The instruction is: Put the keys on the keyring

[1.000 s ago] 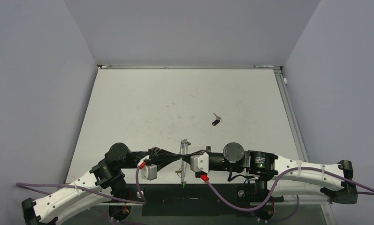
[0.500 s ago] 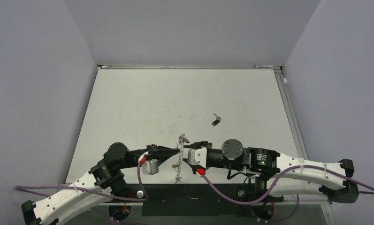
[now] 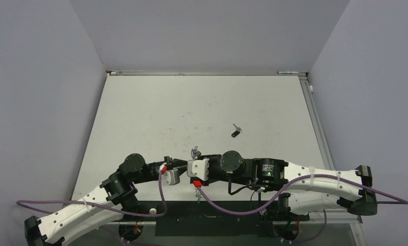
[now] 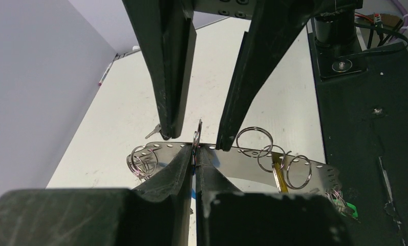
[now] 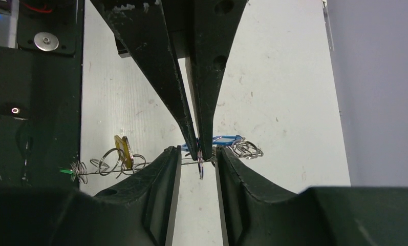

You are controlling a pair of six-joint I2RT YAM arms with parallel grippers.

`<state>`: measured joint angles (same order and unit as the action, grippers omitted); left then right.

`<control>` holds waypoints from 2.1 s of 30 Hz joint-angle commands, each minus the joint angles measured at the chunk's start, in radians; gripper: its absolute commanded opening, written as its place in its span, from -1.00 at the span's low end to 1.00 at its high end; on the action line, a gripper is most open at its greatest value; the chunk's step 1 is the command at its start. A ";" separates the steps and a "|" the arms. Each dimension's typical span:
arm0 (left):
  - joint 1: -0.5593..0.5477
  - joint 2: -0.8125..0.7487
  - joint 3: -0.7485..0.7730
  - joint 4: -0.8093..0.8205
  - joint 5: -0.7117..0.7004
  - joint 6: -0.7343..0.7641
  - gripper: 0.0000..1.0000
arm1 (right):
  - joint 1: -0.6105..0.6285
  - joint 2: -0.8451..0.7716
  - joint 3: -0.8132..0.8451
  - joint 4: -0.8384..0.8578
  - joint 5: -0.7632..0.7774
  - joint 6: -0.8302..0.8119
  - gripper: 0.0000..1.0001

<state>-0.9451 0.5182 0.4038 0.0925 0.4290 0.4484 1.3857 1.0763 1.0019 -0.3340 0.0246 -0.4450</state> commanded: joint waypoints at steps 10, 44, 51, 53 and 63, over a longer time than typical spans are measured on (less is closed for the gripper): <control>0.006 -0.009 0.055 0.047 -0.007 -0.025 -1.00 | 0.009 -0.003 0.004 0.052 0.071 -0.024 -0.64; 0.011 -0.067 0.038 0.067 -0.006 -0.032 -0.59 | -0.026 -0.085 -0.109 0.256 0.067 -0.024 -0.89; 0.068 -0.109 0.011 0.154 0.067 -0.100 -0.21 | -0.082 -0.242 -0.257 0.581 -0.082 0.058 -0.89; 0.081 -0.107 0.009 0.170 0.086 -0.112 -0.19 | -0.100 -0.264 -0.274 0.614 -0.123 0.081 -0.89; 0.149 -0.111 -0.022 0.336 0.191 -0.210 -0.23 | -0.131 -0.245 -0.258 0.616 -0.243 0.127 -0.90</control>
<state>-0.8162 0.4160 0.3927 0.3080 0.5526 0.2970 1.2625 0.8242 0.7269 0.1833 -0.1421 -0.3470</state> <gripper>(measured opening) 0.412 0.061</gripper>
